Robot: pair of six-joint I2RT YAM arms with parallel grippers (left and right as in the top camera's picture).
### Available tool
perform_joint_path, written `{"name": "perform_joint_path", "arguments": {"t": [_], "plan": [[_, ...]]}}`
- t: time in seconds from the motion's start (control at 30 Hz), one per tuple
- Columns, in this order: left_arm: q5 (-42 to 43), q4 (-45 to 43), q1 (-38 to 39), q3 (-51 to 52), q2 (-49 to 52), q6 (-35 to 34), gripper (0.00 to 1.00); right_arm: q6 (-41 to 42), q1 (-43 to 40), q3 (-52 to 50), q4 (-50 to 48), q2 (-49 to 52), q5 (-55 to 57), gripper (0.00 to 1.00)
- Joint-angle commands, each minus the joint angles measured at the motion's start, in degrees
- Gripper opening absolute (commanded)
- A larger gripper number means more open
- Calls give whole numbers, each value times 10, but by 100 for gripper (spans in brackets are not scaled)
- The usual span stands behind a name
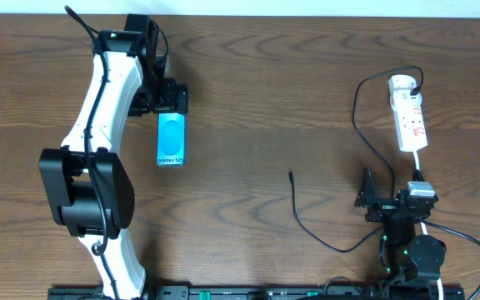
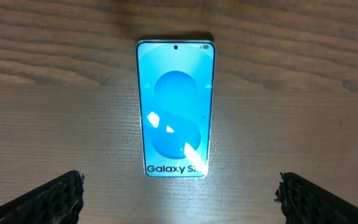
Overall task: Plug charger to phone and switch on socket
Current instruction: 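Lower the left gripper down onto the phone's top edge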
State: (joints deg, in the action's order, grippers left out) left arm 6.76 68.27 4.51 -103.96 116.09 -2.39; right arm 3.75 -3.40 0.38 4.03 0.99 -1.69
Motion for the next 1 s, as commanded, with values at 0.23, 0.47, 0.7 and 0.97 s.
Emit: {"name": "perform_joint_path", "arguments": {"t": [0.23, 0.47, 0.7, 0.97], "plan": [[-28, -9, -3, 2, 7, -17, 100, 7, 5, -1, 3, -3, 1, 99], [-30, -20, -3, 17, 9, -17, 100, 7, 5, -1, 3, -3, 1, 99], [-30, -19, -3, 17, 26, -17, 100, 7, 5, -1, 3, -3, 1, 99], [-30, -22, -3, 17, 70, -17, 100, 7, 5, -1, 3, -3, 1, 99]]}}
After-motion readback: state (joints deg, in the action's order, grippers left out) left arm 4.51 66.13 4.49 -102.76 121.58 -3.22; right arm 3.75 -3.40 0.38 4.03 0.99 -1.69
